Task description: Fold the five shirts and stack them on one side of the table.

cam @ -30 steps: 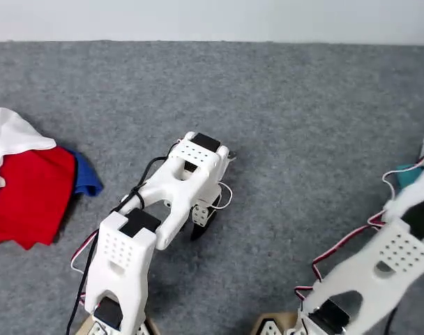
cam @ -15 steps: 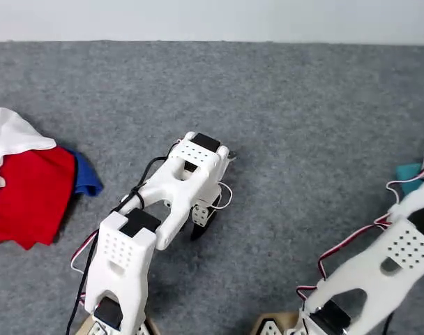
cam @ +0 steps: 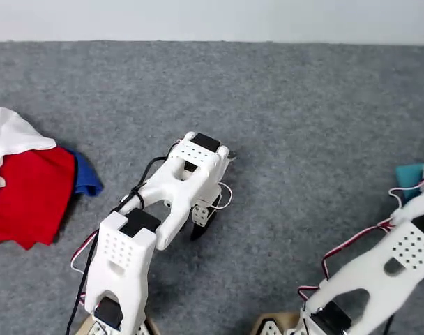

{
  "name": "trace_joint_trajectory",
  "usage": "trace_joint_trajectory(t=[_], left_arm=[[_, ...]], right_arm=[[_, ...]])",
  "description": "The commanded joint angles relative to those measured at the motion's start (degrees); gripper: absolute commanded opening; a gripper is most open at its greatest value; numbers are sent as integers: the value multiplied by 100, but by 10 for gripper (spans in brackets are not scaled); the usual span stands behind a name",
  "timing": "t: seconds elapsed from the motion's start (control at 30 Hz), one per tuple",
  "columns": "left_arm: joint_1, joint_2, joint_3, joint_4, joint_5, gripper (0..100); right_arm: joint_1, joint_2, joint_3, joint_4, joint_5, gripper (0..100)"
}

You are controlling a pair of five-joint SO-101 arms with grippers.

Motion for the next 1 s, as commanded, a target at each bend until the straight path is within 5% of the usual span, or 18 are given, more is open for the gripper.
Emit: trace_joint_trajectory(t=[0.0, 0.33, 0.77, 0.97], left_arm=[[-26, -378, 4, -35, 35, 108], [-26, -369, 4, -53, 35, 108], [-26, -369, 4, -53, 35, 108], [-26, -369, 4, -35, 35, 108]], right_arm=[[92, 13, -246, -22, 18, 21], [-84, 57, -1723, -110, 18, 8], [-330, 57, -1996, -1640, 62, 9], [-514, 66, -1987, -1622, 62, 190]])
